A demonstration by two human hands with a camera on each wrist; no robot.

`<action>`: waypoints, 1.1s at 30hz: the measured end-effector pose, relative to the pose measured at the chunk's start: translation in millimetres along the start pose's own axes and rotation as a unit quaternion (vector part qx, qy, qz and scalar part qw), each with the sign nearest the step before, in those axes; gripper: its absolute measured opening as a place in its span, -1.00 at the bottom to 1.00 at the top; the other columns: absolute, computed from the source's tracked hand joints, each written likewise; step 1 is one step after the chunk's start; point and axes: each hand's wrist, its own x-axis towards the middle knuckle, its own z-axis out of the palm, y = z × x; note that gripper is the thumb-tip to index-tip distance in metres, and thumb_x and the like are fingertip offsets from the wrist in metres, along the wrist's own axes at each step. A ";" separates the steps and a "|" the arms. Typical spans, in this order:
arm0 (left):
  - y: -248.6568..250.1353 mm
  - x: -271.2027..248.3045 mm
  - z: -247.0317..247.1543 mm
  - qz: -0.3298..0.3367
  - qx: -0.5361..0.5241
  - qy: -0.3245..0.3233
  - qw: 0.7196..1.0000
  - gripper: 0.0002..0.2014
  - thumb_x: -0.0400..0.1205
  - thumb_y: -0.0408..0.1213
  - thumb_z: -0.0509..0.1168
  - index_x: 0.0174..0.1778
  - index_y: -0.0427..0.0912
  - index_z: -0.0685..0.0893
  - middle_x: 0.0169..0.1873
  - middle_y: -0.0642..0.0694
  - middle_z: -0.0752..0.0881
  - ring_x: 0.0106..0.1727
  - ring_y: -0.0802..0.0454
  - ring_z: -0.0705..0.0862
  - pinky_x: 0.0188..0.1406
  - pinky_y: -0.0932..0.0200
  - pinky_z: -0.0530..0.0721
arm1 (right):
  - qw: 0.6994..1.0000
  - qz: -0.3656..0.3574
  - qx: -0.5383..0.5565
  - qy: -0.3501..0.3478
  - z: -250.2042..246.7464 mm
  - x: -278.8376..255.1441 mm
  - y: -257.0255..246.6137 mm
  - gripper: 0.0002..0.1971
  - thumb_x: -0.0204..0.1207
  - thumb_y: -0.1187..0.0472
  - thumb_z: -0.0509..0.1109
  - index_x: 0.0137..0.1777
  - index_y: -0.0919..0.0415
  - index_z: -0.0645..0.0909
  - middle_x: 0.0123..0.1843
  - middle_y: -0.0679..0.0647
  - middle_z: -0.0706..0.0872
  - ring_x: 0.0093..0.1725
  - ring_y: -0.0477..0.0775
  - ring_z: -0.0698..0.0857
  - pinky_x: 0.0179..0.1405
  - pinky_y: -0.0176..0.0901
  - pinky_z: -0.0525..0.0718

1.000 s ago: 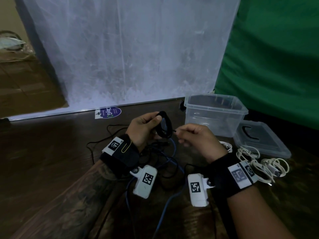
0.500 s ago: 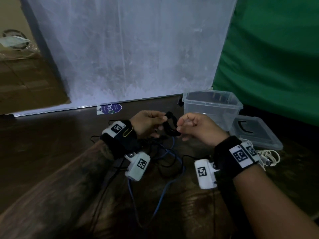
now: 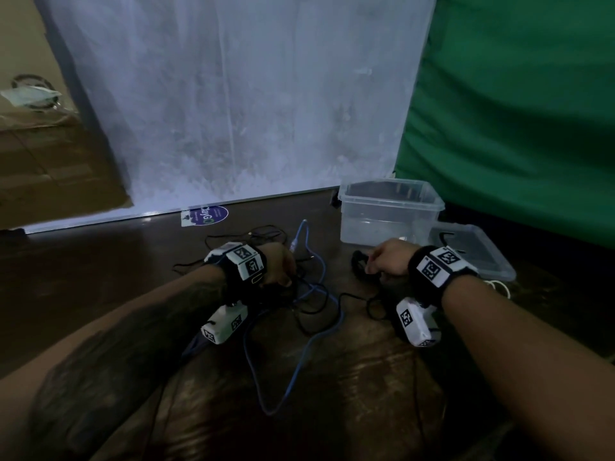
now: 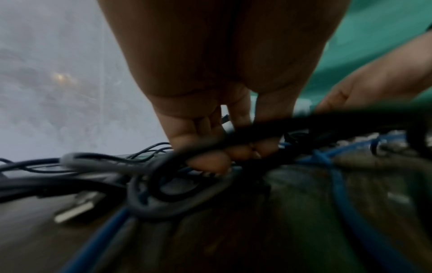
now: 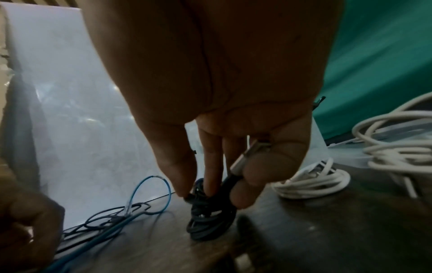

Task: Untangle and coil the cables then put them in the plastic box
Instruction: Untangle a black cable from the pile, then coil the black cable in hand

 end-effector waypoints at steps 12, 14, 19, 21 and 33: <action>11.1 -24.0 -69.4 0.114 -0.121 0.178 0.970 -0.92 0.48 -0.33 0.49 -0.21 -0.04 0.85 -0.45 0.16 0.75 -0.51 0.43 0.58 -0.28 0.36 0.56 | 0.963 -0.236 0.132 0.021 0.7 -31.5 -77.8 -0.72 0.59 -0.10 0.42 -0.03 0.13 0.73 -0.05 0.04 0.81 -0.01 -0.01 0.76 0.15 -0.08 0.66; 15.6 -32.9 -88.0 0.138 -0.117 0.201 0.963 -0.96 0.49 -0.25 0.51 -0.18 -0.07 0.84 -0.45 0.11 0.73 -0.53 0.41 0.56 -0.34 0.39 0.56 | 0.941 -0.273 0.200 -0.017 -2.7 -39.1 -97.3 -0.81 0.70 0.15 0.33 -0.07 0.24 0.67 -0.30 0.05 0.79 -0.29 -0.09 0.78 -0.14 -0.28 0.71; 2.2 -57.6 -117.1 0.127 -0.199 0.219 0.947 -0.87 0.56 -0.13 0.44 -0.15 -0.10 0.82 -0.58 0.11 0.63 -0.54 0.27 0.50 -0.41 0.41 0.51 | 0.902 -0.234 0.352 0.092 -47.9 -52.1 -106.8 -0.75 0.70 0.34 0.20 -0.19 0.17 0.59 -0.49 -0.03 0.37 -0.69 -0.16 0.33 -0.68 -0.28 0.50; -7.5 -66.5 -120.2 0.134 -0.293 0.205 0.924 -0.85 0.60 -0.20 0.40 -0.07 -0.19 0.81 -0.56 0.09 0.60 -0.54 0.25 0.49 -0.42 0.40 0.52 | 0.896 -0.245 0.349 0.125 -64.2 -53.8 -102.0 -0.77 0.70 0.28 0.24 -0.20 0.15 0.61 -0.48 -0.06 0.33 -0.65 -0.14 0.25 -0.66 -0.31 0.29; -54.7 -73.5 -99.1 0.093 -0.300 0.192 0.930 -0.83 0.68 -0.26 0.29 -0.06 -0.25 0.77 -0.51 -0.04 0.60 -0.56 0.24 0.55 -0.51 0.48 0.48 | 0.790 -0.199 0.434 0.385 -139.2 -60.0 -69.7 -0.77 0.67 0.22 0.19 -0.22 0.02 0.55 -0.42 -0.06 0.40 -0.63 -0.16 0.30 -0.70 -0.39 0.22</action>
